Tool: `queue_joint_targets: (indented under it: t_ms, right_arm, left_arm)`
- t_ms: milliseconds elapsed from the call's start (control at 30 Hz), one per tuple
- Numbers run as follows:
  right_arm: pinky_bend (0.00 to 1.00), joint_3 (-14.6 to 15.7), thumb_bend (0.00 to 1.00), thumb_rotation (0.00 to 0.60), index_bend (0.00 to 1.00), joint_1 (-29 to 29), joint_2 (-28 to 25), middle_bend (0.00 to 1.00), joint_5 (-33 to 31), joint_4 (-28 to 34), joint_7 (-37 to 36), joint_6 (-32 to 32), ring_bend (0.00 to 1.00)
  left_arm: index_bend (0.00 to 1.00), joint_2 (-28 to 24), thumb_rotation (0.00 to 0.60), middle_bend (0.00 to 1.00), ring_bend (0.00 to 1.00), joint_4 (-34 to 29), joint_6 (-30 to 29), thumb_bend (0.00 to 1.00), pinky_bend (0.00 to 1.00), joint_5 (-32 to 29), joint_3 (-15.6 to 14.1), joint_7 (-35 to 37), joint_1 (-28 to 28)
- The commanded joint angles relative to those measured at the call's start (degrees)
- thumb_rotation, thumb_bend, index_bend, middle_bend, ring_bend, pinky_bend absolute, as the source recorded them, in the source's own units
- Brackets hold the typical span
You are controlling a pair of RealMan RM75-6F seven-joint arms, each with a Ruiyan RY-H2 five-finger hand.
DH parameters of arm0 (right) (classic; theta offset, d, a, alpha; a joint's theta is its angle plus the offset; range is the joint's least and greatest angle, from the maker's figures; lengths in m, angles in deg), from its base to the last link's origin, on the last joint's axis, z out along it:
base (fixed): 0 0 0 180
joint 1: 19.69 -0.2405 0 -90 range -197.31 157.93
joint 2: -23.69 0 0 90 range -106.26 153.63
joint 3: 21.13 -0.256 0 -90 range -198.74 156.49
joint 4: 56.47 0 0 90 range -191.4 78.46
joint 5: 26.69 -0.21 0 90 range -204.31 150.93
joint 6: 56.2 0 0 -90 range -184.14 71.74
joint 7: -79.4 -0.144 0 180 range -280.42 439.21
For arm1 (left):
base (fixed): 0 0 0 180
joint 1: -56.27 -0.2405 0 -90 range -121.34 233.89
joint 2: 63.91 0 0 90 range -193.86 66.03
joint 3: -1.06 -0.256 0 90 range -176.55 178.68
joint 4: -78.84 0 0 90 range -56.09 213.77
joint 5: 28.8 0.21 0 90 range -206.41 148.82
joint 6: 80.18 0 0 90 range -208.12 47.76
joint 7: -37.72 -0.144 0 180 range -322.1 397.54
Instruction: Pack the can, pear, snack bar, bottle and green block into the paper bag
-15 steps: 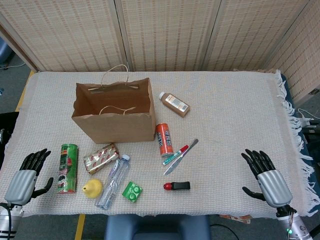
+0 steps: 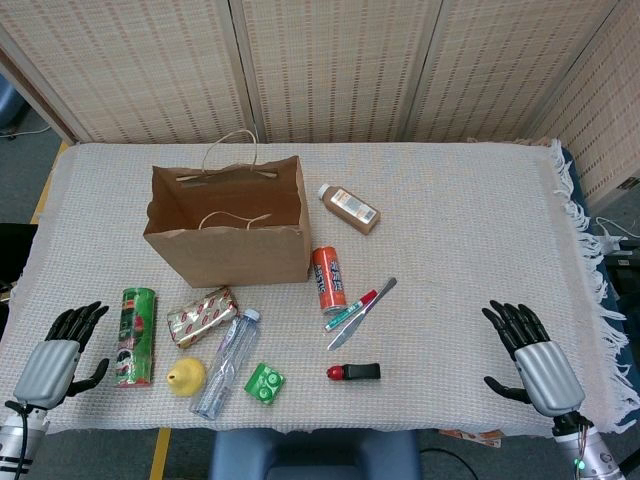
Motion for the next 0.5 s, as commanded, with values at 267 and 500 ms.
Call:
queue_joint_targets:
  t_ms: [267, 500]
  right_arm:
    - [0.00, 0.3, 0.05, 0.600, 0.00, -0.2, -0.4, 0.00, 0.9, 0.4, -1.4, 0.1, 0.00]
    - [0.00, 0.4, 0.05, 0.600, 0.00, -0.2, -0.8, 0.00, 0.4, 0.8, -2.5, -0.2, 0.00]
  left_arm:
    - [0.00, -1.5, 0.600, 0.00, 0.00, 22.1, 1.1, 0.42, 0.04, 19.2, -1.4, 3.4, 11.9]
    - [0.00, 3.6, 0.600, 0.00, 0.00, 38.9, -5.6, 0.38, 0.04, 31.1, -4.6, -1.8, 16.4]
